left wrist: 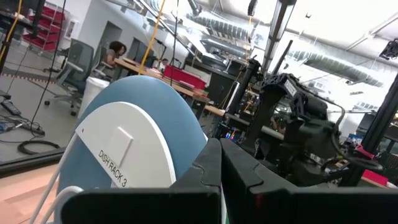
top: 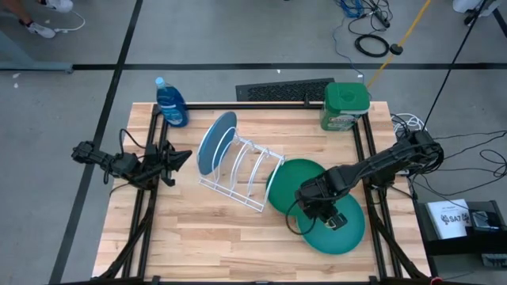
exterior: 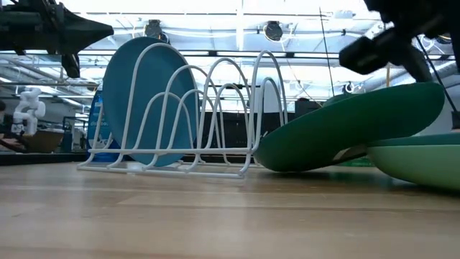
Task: Sort dishes
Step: Put the green plate into the white dish rack
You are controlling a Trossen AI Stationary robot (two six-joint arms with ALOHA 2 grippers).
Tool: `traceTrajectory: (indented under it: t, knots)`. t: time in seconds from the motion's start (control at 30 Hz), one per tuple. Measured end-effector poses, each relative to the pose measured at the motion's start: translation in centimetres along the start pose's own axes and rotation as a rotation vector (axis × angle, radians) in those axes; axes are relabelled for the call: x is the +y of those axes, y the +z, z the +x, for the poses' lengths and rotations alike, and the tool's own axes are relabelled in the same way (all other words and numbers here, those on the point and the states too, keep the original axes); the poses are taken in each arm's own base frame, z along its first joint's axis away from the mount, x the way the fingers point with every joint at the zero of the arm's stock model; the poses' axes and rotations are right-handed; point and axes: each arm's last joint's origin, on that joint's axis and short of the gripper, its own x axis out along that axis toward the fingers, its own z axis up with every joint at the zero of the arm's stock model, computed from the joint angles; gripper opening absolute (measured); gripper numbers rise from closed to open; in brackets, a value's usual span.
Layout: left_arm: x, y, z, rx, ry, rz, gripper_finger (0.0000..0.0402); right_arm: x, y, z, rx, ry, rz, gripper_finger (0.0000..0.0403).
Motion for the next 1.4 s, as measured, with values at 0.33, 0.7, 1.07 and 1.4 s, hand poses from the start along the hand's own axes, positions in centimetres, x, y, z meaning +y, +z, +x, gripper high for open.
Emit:
traceTrajectory:
  t: [0.33,0.7,1.07,1.4]
  knots:
    - [0.0,0.0,0.0,-0.001,0.000,-0.002,0.0000,0.4,-0.7,1.4,0.046,-0.139,-0.017,0.0019]
    - [0.0,0.0,0.0,-0.004,-0.001,-0.005,0.0000,1.8,-0.9,-1.6,0.153,-0.087,-0.038,0.0003]
    - [0.0,0.0,0.0,-0.004,-0.001,-0.005,0.0000,4.4,0.6,-11.8,0.028,-0.003,-0.054,0.0002]
    - [0.0,0.1,0.0,-0.006,-0.001,-0.008,0.0000,7.0,2.2,-22.4,-0.563,-0.011,-0.251,0.0001]
